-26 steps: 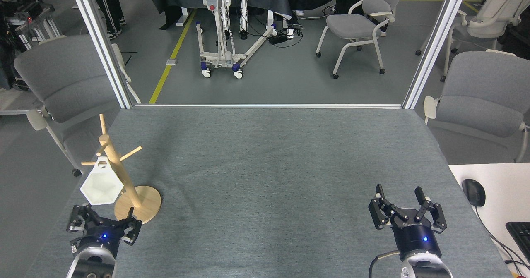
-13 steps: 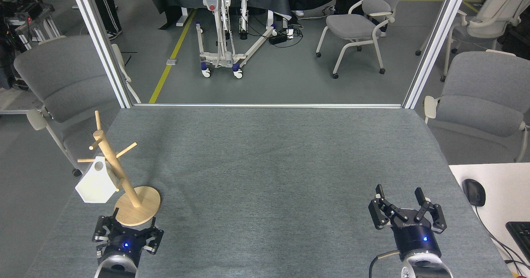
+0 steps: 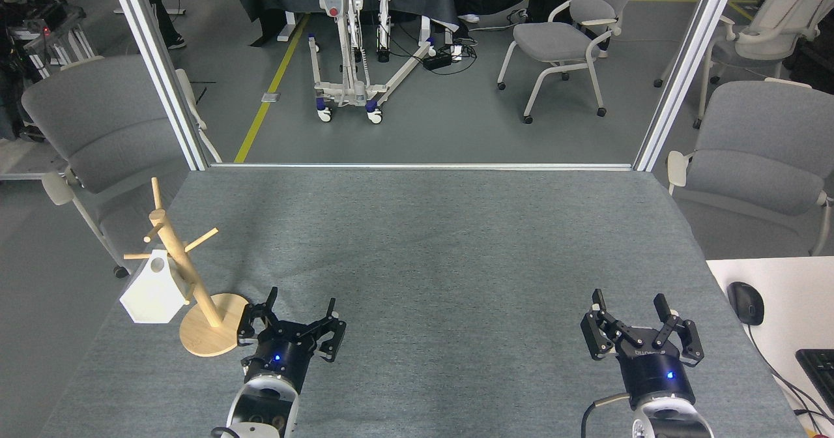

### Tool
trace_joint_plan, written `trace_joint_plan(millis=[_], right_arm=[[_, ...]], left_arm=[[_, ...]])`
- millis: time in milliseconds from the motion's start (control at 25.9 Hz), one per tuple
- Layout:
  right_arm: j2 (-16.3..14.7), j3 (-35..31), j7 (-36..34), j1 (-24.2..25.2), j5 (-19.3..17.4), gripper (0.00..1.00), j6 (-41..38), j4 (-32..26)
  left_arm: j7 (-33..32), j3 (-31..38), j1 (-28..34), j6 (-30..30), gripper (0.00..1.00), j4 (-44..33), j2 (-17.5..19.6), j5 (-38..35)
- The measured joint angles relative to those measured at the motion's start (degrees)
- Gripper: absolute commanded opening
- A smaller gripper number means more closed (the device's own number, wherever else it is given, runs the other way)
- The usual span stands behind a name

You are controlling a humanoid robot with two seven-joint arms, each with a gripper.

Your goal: Hang cup on storage rack

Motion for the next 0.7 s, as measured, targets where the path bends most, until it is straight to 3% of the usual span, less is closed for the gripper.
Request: trace_joint_plan(millis=[271,696], right_arm=[[-0.2,0.0,-0.3,-0.4,-0.1,1.00,0.0,0.0],[-0.1,0.0,-0.4,-1.6,-0.1,1.00,0.1,1.3]], left_arm=[[-0.3,-7.1,-3.5,6.0,0.99,-4.0,-0.2,6.3],[-0.2,-9.8,6.0,6.3,0.99,-12.6,0.2,8.7]])
